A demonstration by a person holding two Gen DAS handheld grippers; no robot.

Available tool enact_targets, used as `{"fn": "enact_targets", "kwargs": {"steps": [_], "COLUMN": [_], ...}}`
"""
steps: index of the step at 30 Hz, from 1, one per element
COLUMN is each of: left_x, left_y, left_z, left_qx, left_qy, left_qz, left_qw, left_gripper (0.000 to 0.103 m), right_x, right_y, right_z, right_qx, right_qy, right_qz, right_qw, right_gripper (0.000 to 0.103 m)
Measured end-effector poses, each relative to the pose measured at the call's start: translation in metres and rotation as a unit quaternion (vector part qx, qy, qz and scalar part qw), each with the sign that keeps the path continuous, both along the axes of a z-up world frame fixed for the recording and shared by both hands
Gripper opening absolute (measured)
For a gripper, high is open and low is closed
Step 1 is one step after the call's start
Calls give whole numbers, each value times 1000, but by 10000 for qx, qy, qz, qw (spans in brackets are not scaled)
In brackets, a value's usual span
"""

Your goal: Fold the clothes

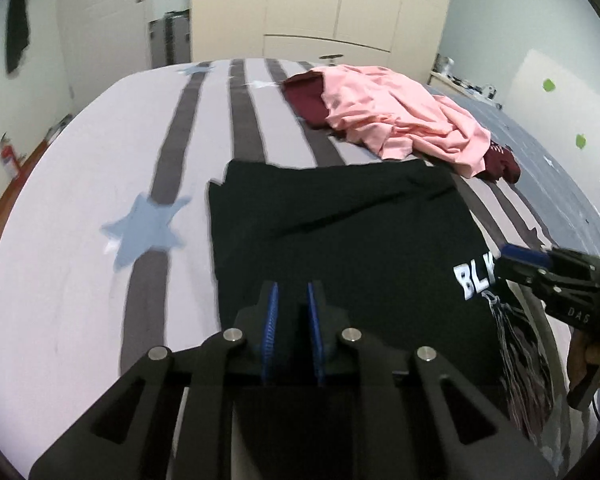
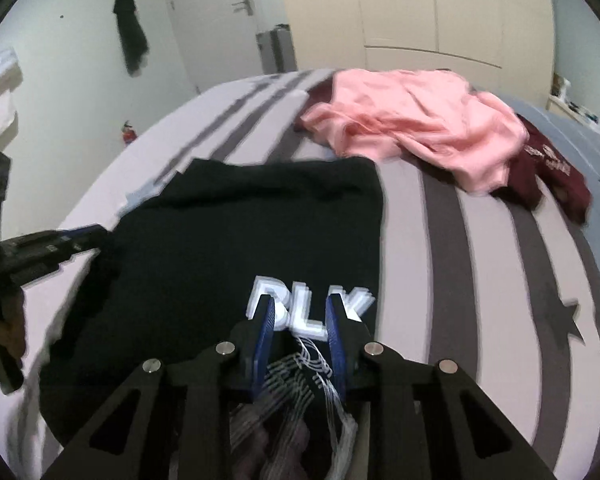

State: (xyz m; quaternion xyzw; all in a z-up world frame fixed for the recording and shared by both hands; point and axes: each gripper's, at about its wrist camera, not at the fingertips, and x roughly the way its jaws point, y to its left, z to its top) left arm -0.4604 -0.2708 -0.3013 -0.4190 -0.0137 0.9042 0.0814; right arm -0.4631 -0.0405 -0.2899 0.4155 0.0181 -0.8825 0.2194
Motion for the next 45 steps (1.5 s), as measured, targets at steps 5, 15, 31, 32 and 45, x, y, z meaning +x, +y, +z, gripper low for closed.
{"fn": "enact_targets", "kwargs": {"steps": [5,15,31,32,45], "left_x": [-20,-34,-76,-76,-29], "left_y": [-16,-44,2,-4,-62], "left_z": [-34,-23,-39,-41,7], "left_qx": [101,554,278,408,628], "left_qy": [-174,-136,-305,-298,80], "left_qz": [108,837,-42,13,870], "left_qw": [9997,9949,9991,9987,9942], "left_gripper": [12,4,5,5,5], "right_x": [-47,-73,-118,-124,-130], "right_y": [-31,-2,-59,-58,22], "right_z": [-25,-46,-28,-35,12], "right_qx": [118,-164,285,270,-858], "right_qy": [-292,-499,-230,-302,-224], "right_qz": [39,-31,380,316,-569], "right_qw": [9995,9986,9986,9987,9944], "right_gripper": [23,0,9,7,10]}}
